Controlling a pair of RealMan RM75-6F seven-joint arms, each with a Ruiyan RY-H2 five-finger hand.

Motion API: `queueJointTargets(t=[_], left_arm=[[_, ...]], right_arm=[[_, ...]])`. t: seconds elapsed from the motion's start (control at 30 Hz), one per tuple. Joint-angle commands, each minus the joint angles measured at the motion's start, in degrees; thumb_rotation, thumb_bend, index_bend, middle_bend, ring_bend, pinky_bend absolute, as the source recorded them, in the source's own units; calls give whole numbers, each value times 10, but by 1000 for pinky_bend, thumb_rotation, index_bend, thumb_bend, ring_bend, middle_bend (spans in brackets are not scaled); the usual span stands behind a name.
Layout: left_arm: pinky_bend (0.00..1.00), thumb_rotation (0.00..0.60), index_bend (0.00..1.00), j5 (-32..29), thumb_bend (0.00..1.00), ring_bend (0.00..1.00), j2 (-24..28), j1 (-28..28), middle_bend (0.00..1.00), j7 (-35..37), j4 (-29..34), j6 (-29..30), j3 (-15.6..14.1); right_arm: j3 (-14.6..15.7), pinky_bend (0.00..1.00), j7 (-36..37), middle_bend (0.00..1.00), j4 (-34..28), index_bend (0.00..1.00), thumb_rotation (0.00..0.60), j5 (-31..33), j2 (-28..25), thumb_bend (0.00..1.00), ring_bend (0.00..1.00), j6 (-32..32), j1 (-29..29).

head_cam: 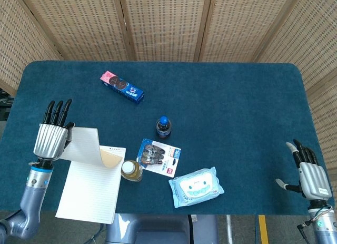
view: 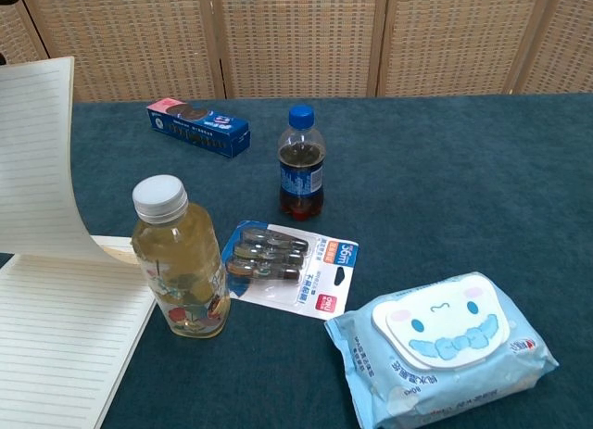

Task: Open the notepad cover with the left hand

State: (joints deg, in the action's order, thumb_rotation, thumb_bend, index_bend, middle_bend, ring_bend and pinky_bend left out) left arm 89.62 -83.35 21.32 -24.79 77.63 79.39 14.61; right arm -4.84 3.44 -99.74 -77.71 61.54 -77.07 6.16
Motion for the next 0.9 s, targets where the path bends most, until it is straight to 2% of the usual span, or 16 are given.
queueJointTargets(t=[0.03,0.33,0.63,0.7,0.83,0.9], left_arm=[[0,600,793,-19,645,0,-7,24,10,-8,-13,-17,19],[0,600,794,-95,644,0,-19,96,10,-46,-68,-72,76],[0,600,788,-163,634,0,-55,160,10,-84,-154,-107,112],[0,600,706,-174,600,0,-65,172,10,-85,-171,-108,118],[0,600,351,-184,449,0,-84,188,1,-89,-199,-104,120],[0,600,242,-182,386,0,-89,194,0,-89,-208,-99,115]], right_arm=[[0,0,0,0,0,56,600,1,0,156,0,0,0],[0,0,4,0,1,57,600,0,-1,156,0,1,0],[0,0,8,0,1,56,600,1,-1,156,0,4,1],[-1,0,10,0,1,56,600,1,-1,156,0,5,2],[-2,0,14,0,2,56,600,4,-1,156,0,8,3],[-2,0,15,0,3,56,600,5,-1,156,0,10,4]])
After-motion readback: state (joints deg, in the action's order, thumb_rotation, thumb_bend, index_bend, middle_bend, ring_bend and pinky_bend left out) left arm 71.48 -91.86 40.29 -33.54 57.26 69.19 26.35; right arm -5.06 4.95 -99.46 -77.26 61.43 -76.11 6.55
